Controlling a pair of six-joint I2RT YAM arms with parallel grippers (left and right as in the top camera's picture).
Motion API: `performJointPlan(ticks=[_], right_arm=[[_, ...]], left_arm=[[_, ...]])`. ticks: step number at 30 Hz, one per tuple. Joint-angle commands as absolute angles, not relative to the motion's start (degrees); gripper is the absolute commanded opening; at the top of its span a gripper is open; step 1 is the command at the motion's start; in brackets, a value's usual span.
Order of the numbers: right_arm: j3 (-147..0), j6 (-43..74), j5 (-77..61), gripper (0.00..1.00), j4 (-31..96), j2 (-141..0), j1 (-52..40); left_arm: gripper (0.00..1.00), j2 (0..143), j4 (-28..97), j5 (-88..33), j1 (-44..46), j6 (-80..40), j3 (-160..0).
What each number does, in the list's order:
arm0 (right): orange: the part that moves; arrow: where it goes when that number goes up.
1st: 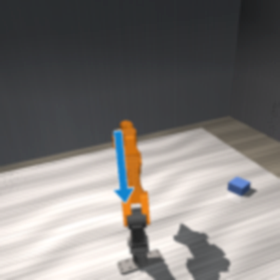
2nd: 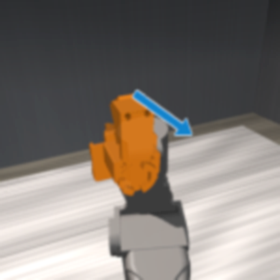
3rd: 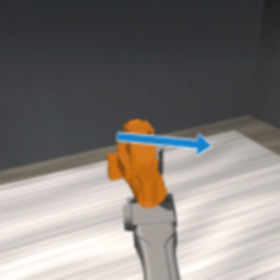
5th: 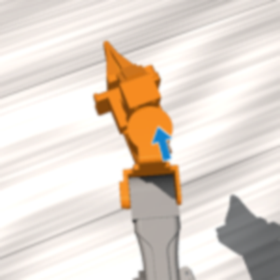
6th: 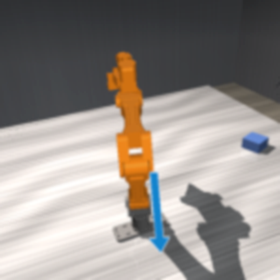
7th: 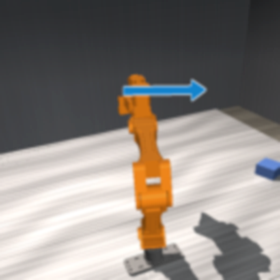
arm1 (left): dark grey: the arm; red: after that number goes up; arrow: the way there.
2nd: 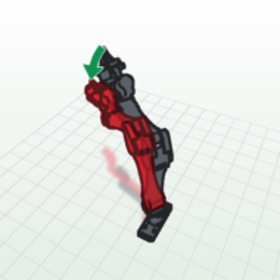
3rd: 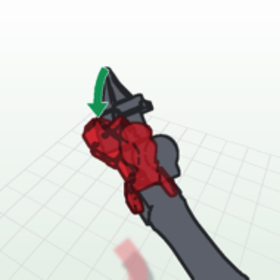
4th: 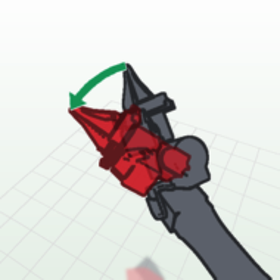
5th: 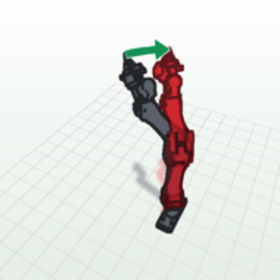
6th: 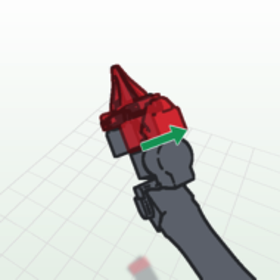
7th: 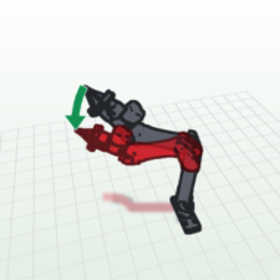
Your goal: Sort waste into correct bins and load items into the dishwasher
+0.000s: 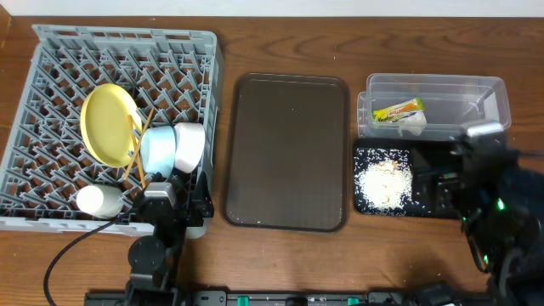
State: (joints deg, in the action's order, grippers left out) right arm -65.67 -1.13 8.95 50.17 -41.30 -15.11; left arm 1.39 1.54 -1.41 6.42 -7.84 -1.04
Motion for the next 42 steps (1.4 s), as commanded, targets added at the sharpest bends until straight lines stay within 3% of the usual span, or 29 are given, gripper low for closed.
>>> performJointPlan(ticks=[1, 11, 23, 42], right_arm=[[-58.04, -2.44, 9.28, 0.99, 45.95, -37.34, -11.94], [-24.58, -2.39, 5.48, 0.99, 23.24, -16.45, -5.21], [-2.83, -2.22, 3.6, 0.99, 4.36, -0.3, -5.19], [-0.32, -2.22, 3.57, 0.99, 3.92, -0.47, -5.26]], left_arm=[[0.95, 1.45, 4.05, -0.86, 6.17, -7.33, -0.25], [0.95, 1.45, 4.05, -0.86, 6.17, -7.33, -0.25], [0.95, 1.45, 4.05, -0.86, 6.17, -7.33, -0.25], [0.95, 1.45, 4.05, -0.86, 6.17, -7.33, -0.25]])
